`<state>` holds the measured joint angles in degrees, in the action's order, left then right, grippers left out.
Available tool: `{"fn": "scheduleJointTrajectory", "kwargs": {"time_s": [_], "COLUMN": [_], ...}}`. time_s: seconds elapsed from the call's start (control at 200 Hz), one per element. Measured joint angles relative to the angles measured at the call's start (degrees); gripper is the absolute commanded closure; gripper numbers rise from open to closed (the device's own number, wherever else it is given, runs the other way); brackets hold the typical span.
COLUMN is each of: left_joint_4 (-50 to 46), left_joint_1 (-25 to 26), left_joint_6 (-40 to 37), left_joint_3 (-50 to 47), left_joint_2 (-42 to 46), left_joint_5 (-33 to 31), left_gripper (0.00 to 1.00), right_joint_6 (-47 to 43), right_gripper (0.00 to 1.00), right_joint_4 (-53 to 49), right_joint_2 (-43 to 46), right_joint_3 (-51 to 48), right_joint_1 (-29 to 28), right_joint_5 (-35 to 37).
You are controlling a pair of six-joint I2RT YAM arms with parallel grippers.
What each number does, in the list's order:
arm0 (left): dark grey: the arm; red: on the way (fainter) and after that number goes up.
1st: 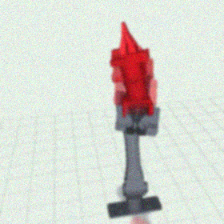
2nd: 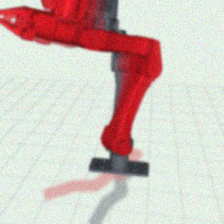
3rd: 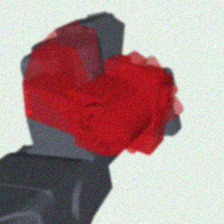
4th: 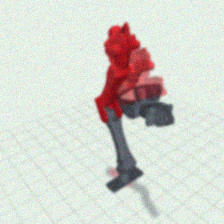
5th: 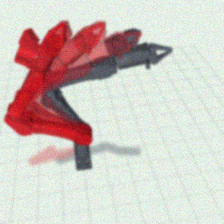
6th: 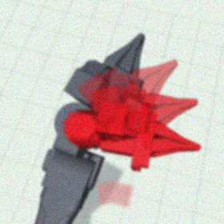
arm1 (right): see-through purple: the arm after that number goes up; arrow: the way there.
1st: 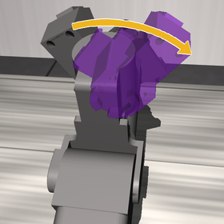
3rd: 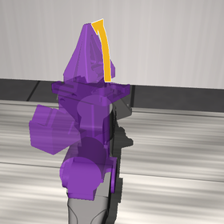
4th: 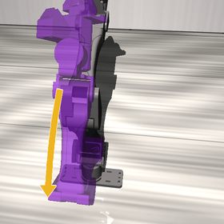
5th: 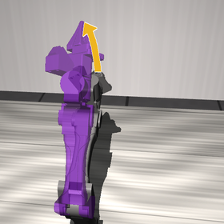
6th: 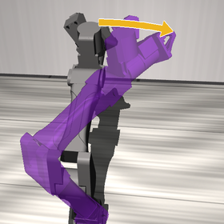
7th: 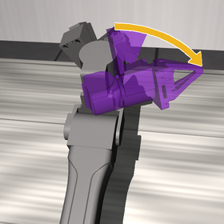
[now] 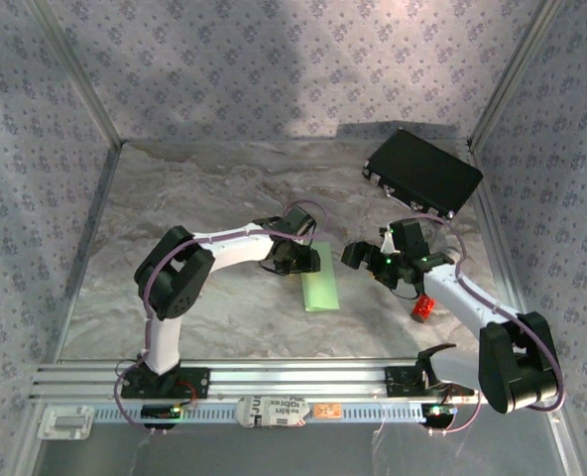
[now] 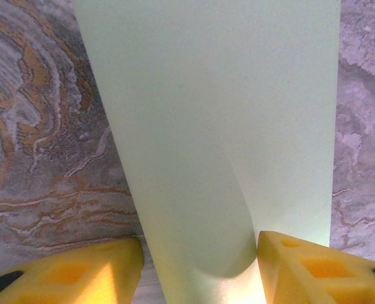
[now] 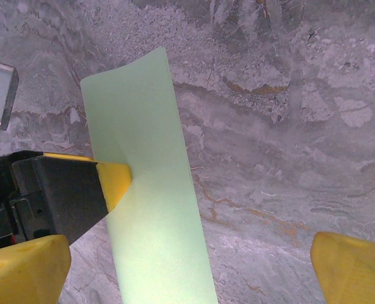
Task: Fold a paper plane with a square sheet of paper (pick it up from the middle)
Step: Hold the square sheet of paper at the center of the table.
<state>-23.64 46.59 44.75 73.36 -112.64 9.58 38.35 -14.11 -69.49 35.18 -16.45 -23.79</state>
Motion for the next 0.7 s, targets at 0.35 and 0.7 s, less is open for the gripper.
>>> {"fn": "scheduleJointTrajectory", "kwargs": {"time_s": [0.35,0.7], "left_joint_4": [-0.4,-0.5], "left_joint_1": [0.0,0.0], "left_joint_6": [-0.8,-0.8], "left_joint_3": [0.4,0.5], "left_joint_2": [-0.3,-0.4], "left_joint_5": [0.0,0.0], "left_gripper": [0.46,0.45], "right_joint_6": [0.0,0.0], "right_gripper": [0.01,0.06], "right_joint_4": [0.1,1.9], "right_joint_2": [-0.1,-2.1], "right_joint_3": [0.0,-0.1], "right_joint_1": [-0.1,-0.6], "right_joint_5": [0.0,-1.2]}}
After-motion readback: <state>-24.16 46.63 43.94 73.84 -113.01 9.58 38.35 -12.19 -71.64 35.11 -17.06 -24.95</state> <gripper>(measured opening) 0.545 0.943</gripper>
